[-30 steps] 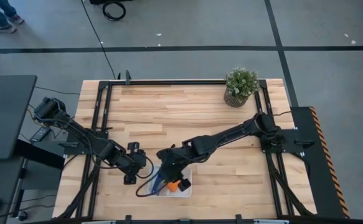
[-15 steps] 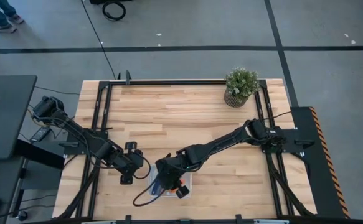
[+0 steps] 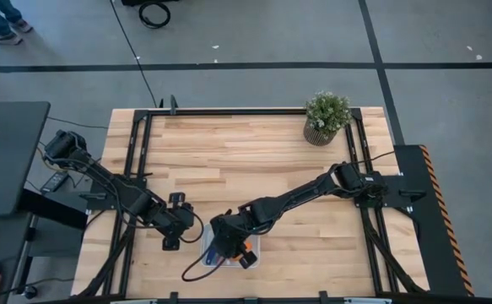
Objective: Nest measuring cups in basket
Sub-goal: Adjust the nested measuring cups in the white bin
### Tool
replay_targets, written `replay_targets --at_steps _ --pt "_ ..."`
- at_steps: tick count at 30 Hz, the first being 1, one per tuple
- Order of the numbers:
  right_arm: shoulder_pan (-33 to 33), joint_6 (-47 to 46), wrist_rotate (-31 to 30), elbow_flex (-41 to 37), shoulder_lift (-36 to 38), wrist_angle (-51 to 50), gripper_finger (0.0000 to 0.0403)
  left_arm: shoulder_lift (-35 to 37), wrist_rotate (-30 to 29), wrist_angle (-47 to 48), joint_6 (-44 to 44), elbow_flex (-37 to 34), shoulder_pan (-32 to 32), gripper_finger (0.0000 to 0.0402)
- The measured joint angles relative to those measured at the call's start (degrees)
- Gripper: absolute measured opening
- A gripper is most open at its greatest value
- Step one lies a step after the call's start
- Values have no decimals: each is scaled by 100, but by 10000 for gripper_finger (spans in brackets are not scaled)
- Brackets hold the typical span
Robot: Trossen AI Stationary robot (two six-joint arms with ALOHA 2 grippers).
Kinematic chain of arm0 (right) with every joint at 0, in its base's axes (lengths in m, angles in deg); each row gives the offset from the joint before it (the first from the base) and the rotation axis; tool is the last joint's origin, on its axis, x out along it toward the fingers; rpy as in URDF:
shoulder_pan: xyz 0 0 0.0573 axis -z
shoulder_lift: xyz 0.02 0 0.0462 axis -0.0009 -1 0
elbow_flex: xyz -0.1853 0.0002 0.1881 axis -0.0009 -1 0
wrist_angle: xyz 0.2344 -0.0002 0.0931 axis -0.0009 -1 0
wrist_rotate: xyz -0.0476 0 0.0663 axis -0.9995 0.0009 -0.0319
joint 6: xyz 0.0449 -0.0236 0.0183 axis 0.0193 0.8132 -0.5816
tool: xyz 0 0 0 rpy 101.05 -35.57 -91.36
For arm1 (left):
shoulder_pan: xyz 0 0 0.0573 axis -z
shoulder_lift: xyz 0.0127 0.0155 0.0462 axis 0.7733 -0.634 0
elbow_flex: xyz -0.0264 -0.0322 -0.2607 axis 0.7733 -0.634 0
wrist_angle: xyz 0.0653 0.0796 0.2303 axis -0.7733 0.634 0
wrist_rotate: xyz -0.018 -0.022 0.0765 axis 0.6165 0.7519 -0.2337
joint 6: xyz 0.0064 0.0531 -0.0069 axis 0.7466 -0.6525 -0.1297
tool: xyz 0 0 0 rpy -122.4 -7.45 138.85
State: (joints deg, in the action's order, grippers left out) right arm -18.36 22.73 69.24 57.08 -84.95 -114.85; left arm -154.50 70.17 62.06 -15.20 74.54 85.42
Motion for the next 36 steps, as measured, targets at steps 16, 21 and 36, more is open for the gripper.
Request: replay_targets --at_steps 16,21,36 --pt "7 368 -21 6 -504 7 112 13 -1 -49 43 0 24 84" --pt "22 374 -18 9 -522 90 112 13 0 -62 46 0 48 84" --pt "17 361 -415 905 -549 -1366 112 13 0 -50 123 0 51 84"
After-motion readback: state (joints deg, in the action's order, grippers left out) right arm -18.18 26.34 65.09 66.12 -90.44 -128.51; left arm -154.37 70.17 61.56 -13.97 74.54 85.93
